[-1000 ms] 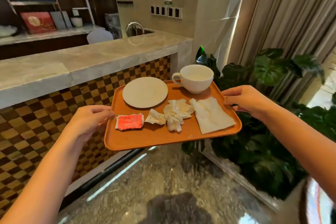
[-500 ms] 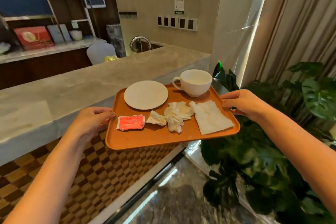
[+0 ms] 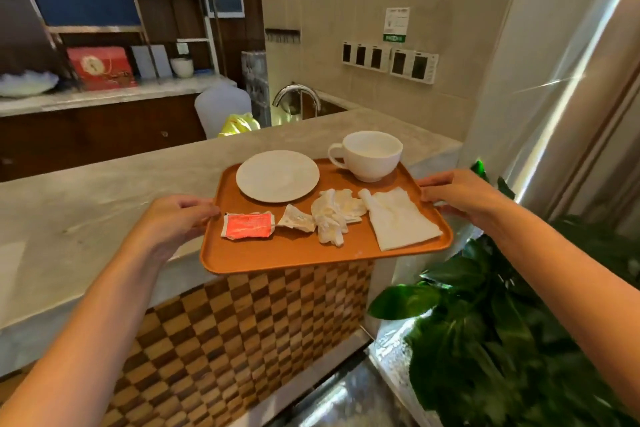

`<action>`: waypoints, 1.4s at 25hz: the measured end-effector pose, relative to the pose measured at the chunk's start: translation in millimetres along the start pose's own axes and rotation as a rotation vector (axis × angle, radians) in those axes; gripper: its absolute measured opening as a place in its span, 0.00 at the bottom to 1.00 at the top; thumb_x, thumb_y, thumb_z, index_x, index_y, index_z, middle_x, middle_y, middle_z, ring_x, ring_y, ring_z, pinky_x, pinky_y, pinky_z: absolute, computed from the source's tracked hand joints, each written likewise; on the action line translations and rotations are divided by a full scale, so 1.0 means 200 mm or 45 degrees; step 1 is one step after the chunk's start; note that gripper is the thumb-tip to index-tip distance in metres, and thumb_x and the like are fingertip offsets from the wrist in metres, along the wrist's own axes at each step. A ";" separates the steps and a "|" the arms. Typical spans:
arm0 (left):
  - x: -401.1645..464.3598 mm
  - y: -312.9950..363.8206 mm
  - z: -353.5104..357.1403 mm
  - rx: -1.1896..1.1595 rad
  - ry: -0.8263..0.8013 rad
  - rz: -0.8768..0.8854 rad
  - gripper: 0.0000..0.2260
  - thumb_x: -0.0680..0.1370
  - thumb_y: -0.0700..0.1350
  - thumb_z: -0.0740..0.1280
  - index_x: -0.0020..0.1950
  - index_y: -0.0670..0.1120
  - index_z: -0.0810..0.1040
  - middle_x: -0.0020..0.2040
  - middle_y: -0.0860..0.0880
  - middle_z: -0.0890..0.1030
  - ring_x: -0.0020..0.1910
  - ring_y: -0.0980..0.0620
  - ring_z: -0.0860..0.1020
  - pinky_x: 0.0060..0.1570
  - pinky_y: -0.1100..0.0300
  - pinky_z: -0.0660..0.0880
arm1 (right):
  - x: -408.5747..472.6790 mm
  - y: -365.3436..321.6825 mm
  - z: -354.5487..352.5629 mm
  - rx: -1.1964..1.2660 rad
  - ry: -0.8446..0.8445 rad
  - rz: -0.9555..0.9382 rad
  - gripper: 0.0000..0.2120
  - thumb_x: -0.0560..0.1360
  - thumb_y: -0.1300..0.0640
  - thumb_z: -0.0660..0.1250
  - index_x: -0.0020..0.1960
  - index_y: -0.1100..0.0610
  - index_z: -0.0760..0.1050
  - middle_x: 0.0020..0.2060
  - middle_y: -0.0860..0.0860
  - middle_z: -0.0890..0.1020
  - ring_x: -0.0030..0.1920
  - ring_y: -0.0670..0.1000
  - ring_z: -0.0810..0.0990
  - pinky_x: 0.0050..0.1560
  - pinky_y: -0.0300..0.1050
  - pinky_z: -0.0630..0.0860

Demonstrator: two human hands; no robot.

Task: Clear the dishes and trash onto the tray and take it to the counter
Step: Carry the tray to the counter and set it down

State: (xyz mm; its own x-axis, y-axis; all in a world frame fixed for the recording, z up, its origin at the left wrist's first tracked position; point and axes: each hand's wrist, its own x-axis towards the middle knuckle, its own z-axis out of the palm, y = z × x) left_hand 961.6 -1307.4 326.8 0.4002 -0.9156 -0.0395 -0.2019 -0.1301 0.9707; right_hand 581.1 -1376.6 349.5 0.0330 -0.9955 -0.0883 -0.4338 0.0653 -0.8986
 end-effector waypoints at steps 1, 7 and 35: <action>0.08 0.01 0.02 0.006 0.025 -0.002 0.04 0.74 0.35 0.67 0.46 0.40 0.80 0.43 0.45 0.79 0.42 0.51 0.78 0.41 0.58 0.74 | 0.10 -0.01 0.01 -0.007 -0.005 0.003 0.11 0.73 0.68 0.65 0.41 0.55 0.81 0.37 0.51 0.83 0.31 0.41 0.80 0.23 0.29 0.74; 0.52 0.02 0.11 -0.048 0.081 -0.039 0.06 0.74 0.34 0.67 0.38 0.43 0.78 0.40 0.46 0.79 0.39 0.52 0.77 0.33 0.62 0.73 | 0.63 -0.08 0.10 -0.002 -0.052 -0.003 0.10 0.72 0.69 0.64 0.45 0.58 0.82 0.36 0.52 0.82 0.37 0.45 0.80 0.26 0.31 0.77; 1.28 -0.19 0.20 0.380 0.369 -0.248 0.09 0.71 0.37 0.69 0.32 0.47 0.80 0.31 0.46 0.81 0.32 0.50 0.80 0.34 0.60 0.76 | 1.92 -0.22 0.69 -0.447 -0.267 0.048 0.13 0.74 0.69 0.64 0.56 0.59 0.79 0.36 0.47 0.76 0.37 0.46 0.74 0.37 0.38 0.72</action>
State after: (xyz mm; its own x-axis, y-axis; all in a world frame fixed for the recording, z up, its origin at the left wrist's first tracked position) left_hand 1034.9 -1552.2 270.8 0.6810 -0.7247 -0.1054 -0.3296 -0.4318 0.8396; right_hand 736.3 -1752.5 295.3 0.1782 -0.9551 -0.2367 -0.7182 0.0383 -0.6948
